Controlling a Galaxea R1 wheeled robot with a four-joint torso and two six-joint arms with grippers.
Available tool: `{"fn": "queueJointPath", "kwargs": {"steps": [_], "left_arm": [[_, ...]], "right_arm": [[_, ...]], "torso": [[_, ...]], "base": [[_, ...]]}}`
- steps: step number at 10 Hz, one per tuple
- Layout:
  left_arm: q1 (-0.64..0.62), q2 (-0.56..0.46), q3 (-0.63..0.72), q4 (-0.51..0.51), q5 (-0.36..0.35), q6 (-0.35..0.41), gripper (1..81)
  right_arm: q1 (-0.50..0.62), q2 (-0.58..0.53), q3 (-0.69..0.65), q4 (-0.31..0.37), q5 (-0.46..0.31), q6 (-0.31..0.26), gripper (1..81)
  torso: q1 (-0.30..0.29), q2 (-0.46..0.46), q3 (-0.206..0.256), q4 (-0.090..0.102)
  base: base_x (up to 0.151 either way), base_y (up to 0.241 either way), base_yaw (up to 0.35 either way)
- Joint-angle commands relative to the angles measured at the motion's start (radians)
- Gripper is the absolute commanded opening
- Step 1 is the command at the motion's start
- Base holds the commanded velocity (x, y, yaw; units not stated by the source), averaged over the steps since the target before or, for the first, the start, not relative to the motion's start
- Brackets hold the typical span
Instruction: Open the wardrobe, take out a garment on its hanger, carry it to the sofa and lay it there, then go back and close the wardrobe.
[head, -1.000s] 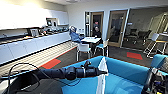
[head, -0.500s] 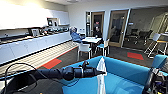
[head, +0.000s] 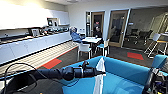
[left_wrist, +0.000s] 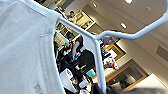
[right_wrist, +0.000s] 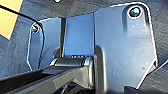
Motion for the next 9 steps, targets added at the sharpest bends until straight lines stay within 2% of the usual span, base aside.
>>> {"fn": "queueJointPath", "kwargs": {"steps": [1,2,9], "left_arm": [[-0.172,0.004,0.031,0.03,-0.048,0.016,1.0],[-0.172,0.007,0.031,0.032,-0.047,0.016,1.0],[-0.17,0.016,0.032,0.032,-0.045,0.016,1.0]], "right_arm": [[0.042,0.016,0.01,0.003,-0.056,-0.005,81.1],[0.04,0.016,0.01,0.003,-0.056,-0.005,81.1],[0.037,0.015,0.01,0.004,-0.055,-0.005,81.1]], "torso": [[0.0,0.0,0.0,0.0],[0.0,0.0,0.0,0.0],[0.0,0.0,0.0,0.0]], "base": [[0.0,0.0,0.0],[0.0,0.0,0.0],[0.091,0.0,0.0]]}}
